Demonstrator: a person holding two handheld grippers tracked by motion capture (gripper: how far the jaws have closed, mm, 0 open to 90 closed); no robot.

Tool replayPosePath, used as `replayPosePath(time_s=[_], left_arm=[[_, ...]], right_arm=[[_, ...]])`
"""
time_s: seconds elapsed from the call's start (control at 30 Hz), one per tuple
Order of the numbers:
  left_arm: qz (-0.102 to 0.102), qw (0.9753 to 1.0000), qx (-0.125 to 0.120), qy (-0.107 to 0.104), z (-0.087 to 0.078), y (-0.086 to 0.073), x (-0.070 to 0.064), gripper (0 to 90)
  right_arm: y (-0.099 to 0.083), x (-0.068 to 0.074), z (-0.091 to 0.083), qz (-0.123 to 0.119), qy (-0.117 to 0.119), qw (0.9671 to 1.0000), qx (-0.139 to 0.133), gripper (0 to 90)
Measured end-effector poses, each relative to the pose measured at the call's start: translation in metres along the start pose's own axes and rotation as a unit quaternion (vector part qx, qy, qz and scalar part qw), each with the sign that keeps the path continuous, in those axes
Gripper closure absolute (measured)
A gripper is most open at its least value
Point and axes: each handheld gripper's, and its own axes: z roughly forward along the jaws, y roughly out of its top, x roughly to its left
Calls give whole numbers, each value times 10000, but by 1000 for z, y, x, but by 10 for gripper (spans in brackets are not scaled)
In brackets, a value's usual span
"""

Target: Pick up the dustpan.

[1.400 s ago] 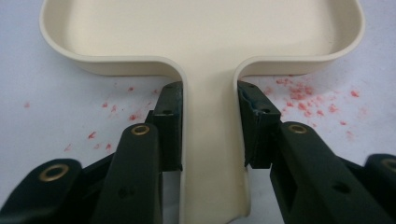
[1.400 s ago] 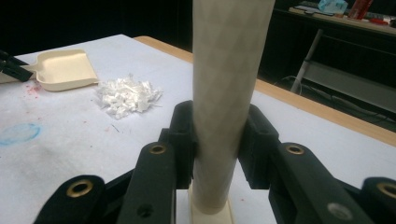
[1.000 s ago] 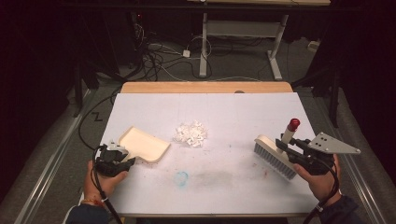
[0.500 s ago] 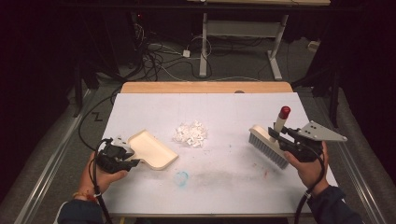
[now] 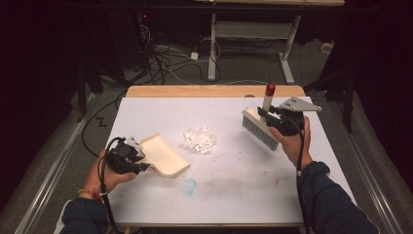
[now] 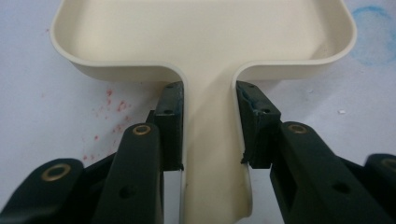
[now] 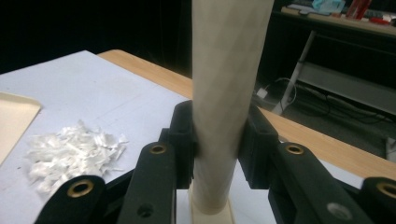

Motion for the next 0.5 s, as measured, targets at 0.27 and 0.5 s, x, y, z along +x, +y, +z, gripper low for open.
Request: replayPosePath(time_s=[0.27, 0.5], left_arm=[[44, 9999, 113, -36, 4, 5, 2, 634], [167, 9997, 200, 19, 5, 12, 1, 634]], right_arm=[[13, 3, 26, 60, -57, 9999, 67, 706], [13, 11, 44, -13, -20, 10000, 97, 707]])
